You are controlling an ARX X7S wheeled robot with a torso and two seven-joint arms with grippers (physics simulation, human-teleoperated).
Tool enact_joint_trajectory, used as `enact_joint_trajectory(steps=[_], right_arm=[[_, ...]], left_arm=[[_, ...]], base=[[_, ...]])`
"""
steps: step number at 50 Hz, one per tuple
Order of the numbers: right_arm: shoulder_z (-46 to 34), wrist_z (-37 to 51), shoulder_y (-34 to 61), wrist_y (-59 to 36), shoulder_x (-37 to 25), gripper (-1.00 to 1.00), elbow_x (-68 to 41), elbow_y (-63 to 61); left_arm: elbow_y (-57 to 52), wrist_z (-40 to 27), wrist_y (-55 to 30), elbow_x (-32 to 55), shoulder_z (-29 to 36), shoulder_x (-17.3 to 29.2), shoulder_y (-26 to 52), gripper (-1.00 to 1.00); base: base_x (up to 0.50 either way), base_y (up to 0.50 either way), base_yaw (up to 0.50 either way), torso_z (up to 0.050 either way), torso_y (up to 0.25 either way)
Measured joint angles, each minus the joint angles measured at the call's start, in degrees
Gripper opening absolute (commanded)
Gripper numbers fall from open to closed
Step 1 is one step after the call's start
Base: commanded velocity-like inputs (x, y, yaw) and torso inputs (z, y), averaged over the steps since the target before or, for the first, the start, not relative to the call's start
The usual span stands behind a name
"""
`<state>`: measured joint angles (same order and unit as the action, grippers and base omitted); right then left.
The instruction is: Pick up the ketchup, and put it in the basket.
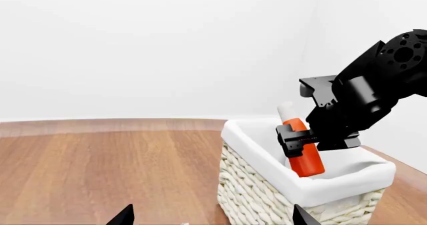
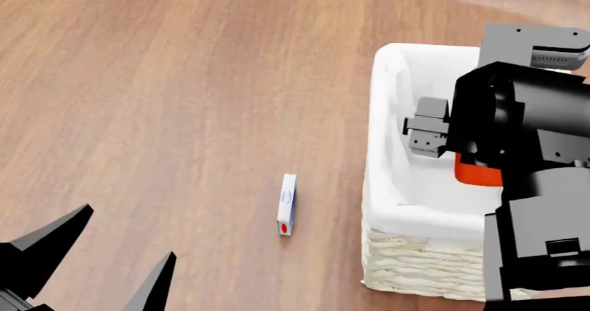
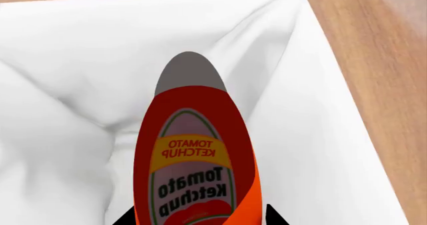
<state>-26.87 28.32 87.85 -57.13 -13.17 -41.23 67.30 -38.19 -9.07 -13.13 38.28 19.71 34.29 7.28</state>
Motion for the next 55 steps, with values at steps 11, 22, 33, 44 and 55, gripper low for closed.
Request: enact_joint_trajectory(steps=[11,22,33,44,55], right_arm=[[-1.0,-2.1,0.7,2.2,0.8,-1.00,1.3,3.5],[-1.2,-3.9,0.7,4.2,1.5,-1.00,2.8,6.2],[0.3,-5.1,0.3,5.2,2.0,-1.00,5.4,7.4],[3.3,-6.0,-0.5,5.7,2.4,-1.00,9.2,7.7],[7.2,-7.2,-1.3,6.1,2.8,-1.00,14.0,7.7]], left_arm=[[0.6,0.2,0.2,-0.1,0.2,-0.1,0.1,1.00],[1.1,0.4,0.4,-0.1,0.4,-0.2,0.1,1.00],[1.6,0.6,0.5,-0.3,0.8,-0.3,0.4,1.00],[1.9,0.6,0.5,-0.2,0.9,-0.3,0.6,1.00],[2.1,0.6,0.7,-0.2,0.9,-0.3,0.6,1.00]], base=[[0.00,0.00,0.00,0.000,0.000],[0.00,0.00,0.00,0.000,0.000],[0.00,0.00,0.00,0.000,0.001],[0.00,0.00,0.00,0.000,0.000],[0.00,0.00,0.00,0.001,0.000]])
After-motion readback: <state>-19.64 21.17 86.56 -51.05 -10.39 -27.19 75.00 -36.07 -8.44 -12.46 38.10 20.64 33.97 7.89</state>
